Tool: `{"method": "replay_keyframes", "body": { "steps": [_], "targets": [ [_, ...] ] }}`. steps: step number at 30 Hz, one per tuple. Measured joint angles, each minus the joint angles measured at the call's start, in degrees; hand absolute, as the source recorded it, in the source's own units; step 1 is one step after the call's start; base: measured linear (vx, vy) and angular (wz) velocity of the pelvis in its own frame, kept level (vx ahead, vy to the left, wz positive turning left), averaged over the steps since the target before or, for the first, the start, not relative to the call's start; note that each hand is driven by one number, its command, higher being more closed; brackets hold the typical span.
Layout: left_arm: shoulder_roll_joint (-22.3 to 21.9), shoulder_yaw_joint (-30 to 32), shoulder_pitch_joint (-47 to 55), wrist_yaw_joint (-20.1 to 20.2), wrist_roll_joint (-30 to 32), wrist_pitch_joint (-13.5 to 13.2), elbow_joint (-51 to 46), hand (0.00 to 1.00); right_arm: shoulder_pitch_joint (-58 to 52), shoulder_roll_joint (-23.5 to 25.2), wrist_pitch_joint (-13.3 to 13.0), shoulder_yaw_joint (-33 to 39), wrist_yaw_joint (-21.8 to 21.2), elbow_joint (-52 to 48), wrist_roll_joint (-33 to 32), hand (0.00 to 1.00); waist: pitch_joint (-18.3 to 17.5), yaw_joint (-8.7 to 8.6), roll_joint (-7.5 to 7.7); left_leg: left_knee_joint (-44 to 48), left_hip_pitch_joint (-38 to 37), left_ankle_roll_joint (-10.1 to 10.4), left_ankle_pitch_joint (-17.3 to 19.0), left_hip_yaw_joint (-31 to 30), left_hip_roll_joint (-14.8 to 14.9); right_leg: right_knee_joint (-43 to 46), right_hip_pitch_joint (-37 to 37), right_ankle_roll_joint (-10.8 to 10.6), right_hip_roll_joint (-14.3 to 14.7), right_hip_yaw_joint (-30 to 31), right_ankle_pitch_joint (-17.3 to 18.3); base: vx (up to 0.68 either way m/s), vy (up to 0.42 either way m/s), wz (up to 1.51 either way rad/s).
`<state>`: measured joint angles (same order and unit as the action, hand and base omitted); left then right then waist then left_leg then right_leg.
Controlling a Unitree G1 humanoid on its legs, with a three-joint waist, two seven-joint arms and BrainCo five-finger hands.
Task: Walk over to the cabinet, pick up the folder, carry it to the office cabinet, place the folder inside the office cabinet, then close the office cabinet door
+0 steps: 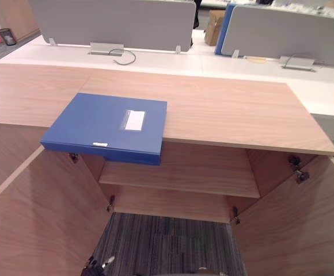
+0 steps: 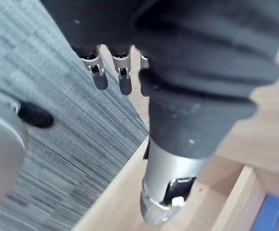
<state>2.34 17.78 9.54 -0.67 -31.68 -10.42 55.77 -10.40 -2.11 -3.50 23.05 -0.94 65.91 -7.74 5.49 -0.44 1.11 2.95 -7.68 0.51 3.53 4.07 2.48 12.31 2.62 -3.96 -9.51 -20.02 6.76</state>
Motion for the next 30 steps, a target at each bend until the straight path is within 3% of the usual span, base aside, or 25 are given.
{"method": "replay_keyframes", "body": {
  "steps": [3, 7, 11, 14, 18, 22, 24, 25, 30],
  "targets": [
    [-3.1, 1.8, 3.1, -0.1, -8.9, -1.4, -13.0, 0.0, -0.6, -1.2, 0.0, -1.9, 0.0, 0.0, 0.5, 0.0, -2.2, 0.94, -0.81, -0.9, 0.3, 1.7, 0.1, 0.0, 2.5, -6.3, 2.0, 1.4, 3.9, -0.4, -2.3, 0.04, -0.166, -0.03],
    [-4.6, 3.2, 3.9, -2.3, -18.6, -4.4, -27.6, 0.0, -0.7, -2.4, 0.1, -7.3, 0.1, -0.6, 2.5, 0.0, -4.0, 1.18, -0.75, -1.9, 1.6, 2.7, -0.2, 0.4, 3.9, -10.7, 2.5, 2.3, 6.3, -0.5, -4.2, 0.04, -0.086, -0.07],
    [-5.3, 4.3, 3.8, -5.3, -21.1, -6.9, -35.2, 0.0, -0.7, -2.8, 0.1, -9.3, 0.5, -1.2, 4.5, 0.0, -4.2, 1.28, -0.85, -2.7, 1.6, 2.7, -0.2, 0.4, 3.8, -11.4, 2.7, 2.1, 6.4, -0.5, -4.4, 0.06, 0.027, 0.02],
    [-5.3, 5.3, 4.2, -10.1, -18.9, -8.2, -42.4, 0.0, -0.6, -2.9, 0.4, -11.9, 0.7, -1.3, 4.7, 0.0, -4.9, 1.93, 0.18, -3.1, 1.6, 2.7, -0.2, 0.4, 3.3, -12.1, 2.9, 1.8, 6.0, -0.7, -4.6, 0.07, 0.065, 0.06],
    [-5.6, 6.6, 4.6, -18.5, -2.1, -7.4, -52.2, 0.0, -0.8, -2.9, 0.6, -13.8, 0.8, -1.3, 5.1, 0.0, -5.1, 2.74, 1.23, -3.0, 1.3, 2.4, 0.0, -0.1, 2.6, -13.2, 4.4, 1.2, 5.0, -1.8, -5.2, 0.02, 0.066, 0.13],
    [-6.1, 11.9, 5.7, -26.7, 23.4, -1.5, -66.0, 0.0, -1.7, -2.5, 0.6, -14.9, 0.8, -2.2, 5.5, 0.0, -5.6, 4.01, 2.08, -1.7, 1.9, 1.9, 0.7, 0.0, 2.0, -13.4, 4.5, 0.8, 4.4, -1.7, -5.6, -0.03, 0.079, 0.0],
    [-6.1, 12.8, 6.0, -28.9, 32.4, 0.9, -69.9, 0.0, -1.9, -2.5, 0.5, -15.7, 0.8, -2.9, 5.5, 0.0, -5.5, 4.17, 2.3, -1.5, 1.9, 1.8, 0.9, -0.1, 2.0, -13.4, 4.6, 0.8, 4.4, -1.7, -5.7, -0.06, 0.029, -0.01],
    [-6.0, 13.1, 6.2, -30.6, 39.9, 2.6, -73.7, 0.0, -2.1, -2.5, 0.5, -15.9, 0.8, -3.2, 5.7, 0.0, -5.6, 4.38, 2.42, -1.4, 1.9, 1.7, 0.9, -0.1, 2.0, -13.4, 4.7, 0.8, 4.4, -1.6, -5.8, -0.06, 0.019, -0.01],
    [-3.7, 9.9, 5.8, -35.6, 63.7, 7.6, -83.6, 0.0, -2.2, -2.9, 0.5, -16.4, 0.5, -3.2, 5.7, 0.0, -5.8, 4.71, 2.22, -0.6, 3.7, 1.8, 0.9, -0.4, 1.9, -13.9, 3.7, 1.1, 4.6, -1.5, -6.3, -0.06, 0.015, 0.02]
  ]
}}
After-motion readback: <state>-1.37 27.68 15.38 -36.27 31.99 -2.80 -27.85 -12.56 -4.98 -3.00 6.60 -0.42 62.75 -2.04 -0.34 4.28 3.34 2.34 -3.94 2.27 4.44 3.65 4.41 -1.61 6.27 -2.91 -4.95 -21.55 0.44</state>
